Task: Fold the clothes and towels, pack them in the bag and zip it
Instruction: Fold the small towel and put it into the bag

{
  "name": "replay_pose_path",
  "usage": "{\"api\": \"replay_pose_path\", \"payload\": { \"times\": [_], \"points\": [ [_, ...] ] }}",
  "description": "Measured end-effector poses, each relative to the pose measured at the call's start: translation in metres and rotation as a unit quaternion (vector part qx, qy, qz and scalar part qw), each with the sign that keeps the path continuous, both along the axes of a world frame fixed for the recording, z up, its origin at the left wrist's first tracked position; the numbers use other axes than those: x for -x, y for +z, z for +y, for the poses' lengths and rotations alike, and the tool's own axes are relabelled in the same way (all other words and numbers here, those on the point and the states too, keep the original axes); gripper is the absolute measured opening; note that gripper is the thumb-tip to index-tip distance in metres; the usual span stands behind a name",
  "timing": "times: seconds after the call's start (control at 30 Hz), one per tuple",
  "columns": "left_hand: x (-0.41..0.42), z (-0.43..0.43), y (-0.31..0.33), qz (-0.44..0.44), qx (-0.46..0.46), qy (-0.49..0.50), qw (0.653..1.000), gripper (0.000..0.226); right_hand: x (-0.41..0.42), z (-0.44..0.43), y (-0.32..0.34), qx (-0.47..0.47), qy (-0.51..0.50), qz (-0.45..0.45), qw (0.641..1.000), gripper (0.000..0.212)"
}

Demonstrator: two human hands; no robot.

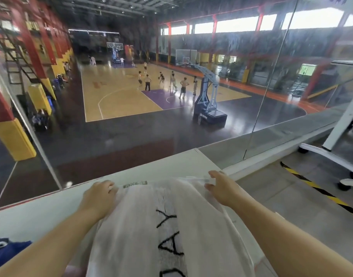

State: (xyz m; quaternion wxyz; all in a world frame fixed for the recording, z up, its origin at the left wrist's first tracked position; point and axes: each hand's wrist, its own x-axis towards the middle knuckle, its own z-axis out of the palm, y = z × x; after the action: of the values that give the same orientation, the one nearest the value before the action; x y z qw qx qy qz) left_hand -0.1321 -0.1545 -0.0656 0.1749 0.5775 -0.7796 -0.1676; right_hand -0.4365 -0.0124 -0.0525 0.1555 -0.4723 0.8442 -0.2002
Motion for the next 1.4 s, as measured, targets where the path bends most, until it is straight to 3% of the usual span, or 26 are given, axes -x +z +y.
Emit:
{"api": "replay_pose_path", "payload": {
  "times": [0.23, 0.37, 0.53, 0.63, 0.73, 0.8, 0.9, 0.97, 1.03, 1.13, 1.23, 1.4],
  "points": [
    [0.01, -0.014, -0.013, -0.105, 0.004, -0.033, 0.994, 0.011, 0.002, -0.026, -0.02, 0.003, 0.022, 0.046, 0.999, 0.033],
    [0.01, -0.022, -0.019, -0.065, -0.005, 0.007, 0.998, 0.024, 0.003, -0.034, -0.019, -0.026, -0.004, 0.021, 0.999, 0.03],
    [0.009, -0.014, -0.019, -0.047, -0.014, 0.008, 0.999, 0.012, 0.002, -0.038, -0.019, -0.042, -0.01, 0.023, 0.999, 0.029],
    [0.006, -0.007, -0.015, -0.009, 0.015, 0.006, 1.0, 0.012, -0.002, -0.035, -0.024, 0.005, -0.012, 0.031, 0.999, 0.02],
    [0.005, 0.002, 0.006, 0.1, 0.02, 0.001, 0.995, 0.016, -0.001, -0.028, -0.02, 0.087, -0.014, 0.03, 0.996, 0.01],
    [0.003, 0.007, 0.023, 0.177, -0.003, 0.015, 0.984, 0.016, 0.002, -0.022, -0.011, 0.138, -0.03, -0.037, 0.989, 0.015],
    [-0.005, 0.013, 0.038, 0.226, -0.064, 0.022, 0.972, 0.015, 0.004, -0.005, 0.01, 0.188, -0.04, -0.233, 0.953, 0.016],
    [-0.013, 0.017, 0.043, 0.243, -0.174, 0.007, 0.954, 0.014, 0.007, 0.008, 0.02, 0.146, -0.015, -0.341, 0.929, 0.017],
    [-0.021, 0.02, 0.044, 0.221, -0.274, -0.008, 0.936, 0.012, 0.011, 0.017, 0.026, 0.066, 0.003, -0.389, 0.919, 0.019],
    [-0.025, 0.02, 0.037, 0.126, -0.253, -0.015, 0.959, 0.013, 0.013, 0.02, 0.023, -0.029, 0.006, -0.292, 0.956, 0.019],
    [-0.019, 0.02, 0.027, 0.034, -0.132, -0.032, 0.99, 0.015, 0.011, 0.011, 0.007, -0.006, 0.007, -0.14, 0.99, 0.02],
    [-0.013, 0.02, 0.011, 0.042, -0.073, -0.029, 0.996, 0.028, 0.009, 0.002, -0.013, 0.041, 0.001, -0.034, 0.999, 0.026]
  ]
}}
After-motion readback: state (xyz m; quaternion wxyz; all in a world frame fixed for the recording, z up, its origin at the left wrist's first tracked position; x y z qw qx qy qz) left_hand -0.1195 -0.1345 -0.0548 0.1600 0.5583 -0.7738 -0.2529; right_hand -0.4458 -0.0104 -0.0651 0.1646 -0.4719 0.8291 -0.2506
